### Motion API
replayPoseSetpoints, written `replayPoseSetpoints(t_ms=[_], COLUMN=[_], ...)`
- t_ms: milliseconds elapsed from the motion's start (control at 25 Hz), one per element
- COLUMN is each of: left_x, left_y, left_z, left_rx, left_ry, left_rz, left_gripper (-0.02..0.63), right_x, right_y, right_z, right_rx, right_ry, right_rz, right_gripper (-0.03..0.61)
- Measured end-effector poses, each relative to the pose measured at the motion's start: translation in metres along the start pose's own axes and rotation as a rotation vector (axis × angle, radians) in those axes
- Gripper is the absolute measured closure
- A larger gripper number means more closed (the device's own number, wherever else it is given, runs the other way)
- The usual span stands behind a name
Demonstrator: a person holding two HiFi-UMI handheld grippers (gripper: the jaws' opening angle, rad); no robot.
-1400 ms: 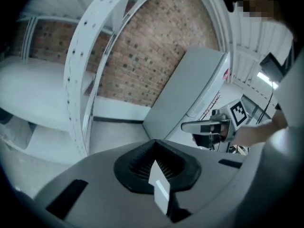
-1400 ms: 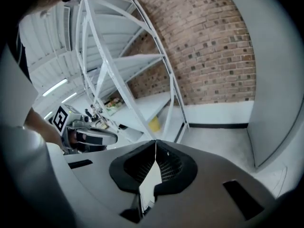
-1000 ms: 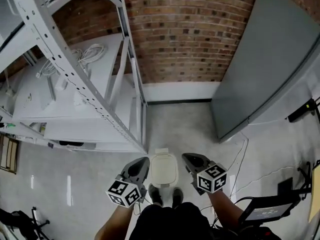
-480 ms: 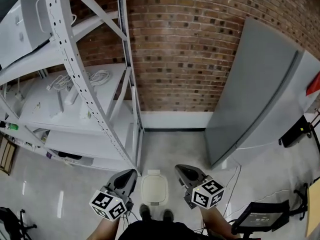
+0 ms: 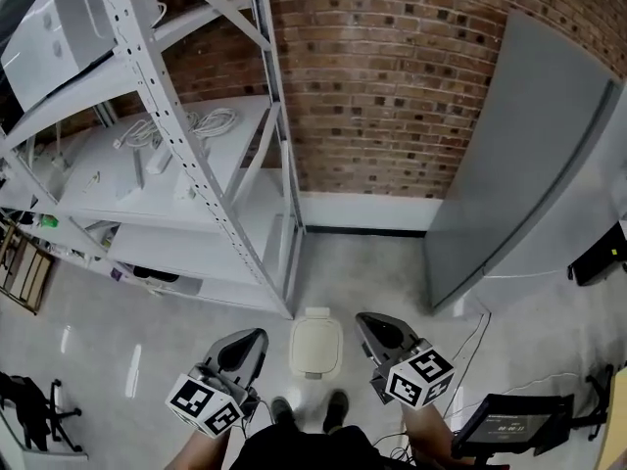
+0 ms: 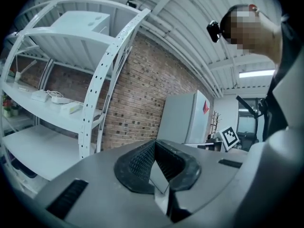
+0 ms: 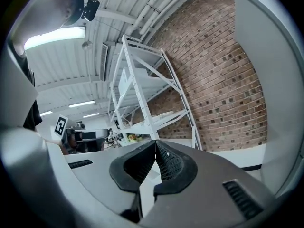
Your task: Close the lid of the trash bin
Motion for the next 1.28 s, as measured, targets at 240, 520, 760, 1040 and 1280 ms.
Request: replayPoseSetpoints(t_ms=[240,520,760,1040,1280], left_x=[-0.037,-0.13,-0.2,-0.247,-0.276], left_y=[0.0,-0.021,-0.043,-0.023,0.019], left_z=[0.001,0.005,0.02,0.036,0.048], left_rx=[-0.003,-0.003,-0.051,-0.068,-0.051], left_ry=[0.042,0.07,0.085,0.088,0.089], left_rz=[0.016,0.061,0.139,0.163,0.163], left_gripper=[0.615,0.615,0.615,0.615,0.615], right_x=[-0.011,-0.01,-0.022,-0.068,-0.121], right_y=[-0.032,-0.119,-0.199,-0.258,-0.279], right_z=[-0.012,-0.007,0.013,0.026,0.03], right_rx=[-0.051,-0.054,-0.059,-0.074,-0.087], right_ry=[0.009,-0.009,-0.035,-0.053,-0.007], right_rz=[0.017,0.061,0.137,0.182,0.185], right_gripper=[0.571,0.571,0.571,0.571,0.571])
Point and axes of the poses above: the fingertips, and each gripper's own axes: x forward along the fingers, y to its right, z out of its underside, the point moved 3 cm from there along -x, backward along the fingers, and after that the axes turned 8 degrees about -x, right-handed, at the moved point
